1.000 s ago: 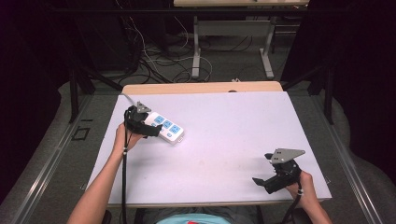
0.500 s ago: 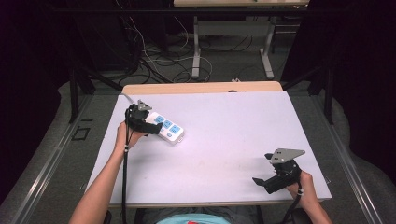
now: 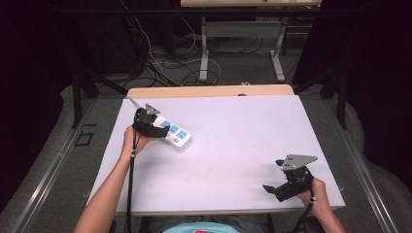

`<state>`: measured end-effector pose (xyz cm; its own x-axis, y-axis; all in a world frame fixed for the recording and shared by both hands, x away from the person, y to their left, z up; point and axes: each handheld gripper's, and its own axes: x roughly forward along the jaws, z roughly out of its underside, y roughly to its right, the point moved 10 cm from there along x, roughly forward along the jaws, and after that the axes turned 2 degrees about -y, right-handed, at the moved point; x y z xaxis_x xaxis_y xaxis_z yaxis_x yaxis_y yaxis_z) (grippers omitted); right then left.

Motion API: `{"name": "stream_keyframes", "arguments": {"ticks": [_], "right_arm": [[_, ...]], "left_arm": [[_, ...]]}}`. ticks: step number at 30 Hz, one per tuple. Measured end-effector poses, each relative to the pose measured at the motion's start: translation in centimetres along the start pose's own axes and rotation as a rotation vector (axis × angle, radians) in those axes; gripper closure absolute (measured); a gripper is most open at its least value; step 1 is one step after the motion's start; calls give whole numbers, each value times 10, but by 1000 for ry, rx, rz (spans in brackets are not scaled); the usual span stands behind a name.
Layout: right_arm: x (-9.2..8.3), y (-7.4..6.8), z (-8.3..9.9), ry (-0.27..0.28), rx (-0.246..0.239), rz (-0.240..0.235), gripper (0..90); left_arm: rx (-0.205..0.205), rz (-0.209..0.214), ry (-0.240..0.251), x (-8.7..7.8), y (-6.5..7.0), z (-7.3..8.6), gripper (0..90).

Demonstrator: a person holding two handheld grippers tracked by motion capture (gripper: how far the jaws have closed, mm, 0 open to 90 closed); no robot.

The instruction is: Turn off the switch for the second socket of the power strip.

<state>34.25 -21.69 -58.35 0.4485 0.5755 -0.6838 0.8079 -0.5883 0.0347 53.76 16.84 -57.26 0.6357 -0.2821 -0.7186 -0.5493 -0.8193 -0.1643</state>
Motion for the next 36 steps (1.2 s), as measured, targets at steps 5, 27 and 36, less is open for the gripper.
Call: {"name": "stream_keyframes", "arguments": {"ticks": [5,27,36], "right_arm": [[0,0,0,1,-6,1,3],[0,1,0,1,-12,1,4],[0,1,0,4,-9,5,4]], "left_arm": [[-9,0,13,0,1,-1,173],[52,79,13,2,20,3,752],[71,115,-10,4,25,6,895]]}}
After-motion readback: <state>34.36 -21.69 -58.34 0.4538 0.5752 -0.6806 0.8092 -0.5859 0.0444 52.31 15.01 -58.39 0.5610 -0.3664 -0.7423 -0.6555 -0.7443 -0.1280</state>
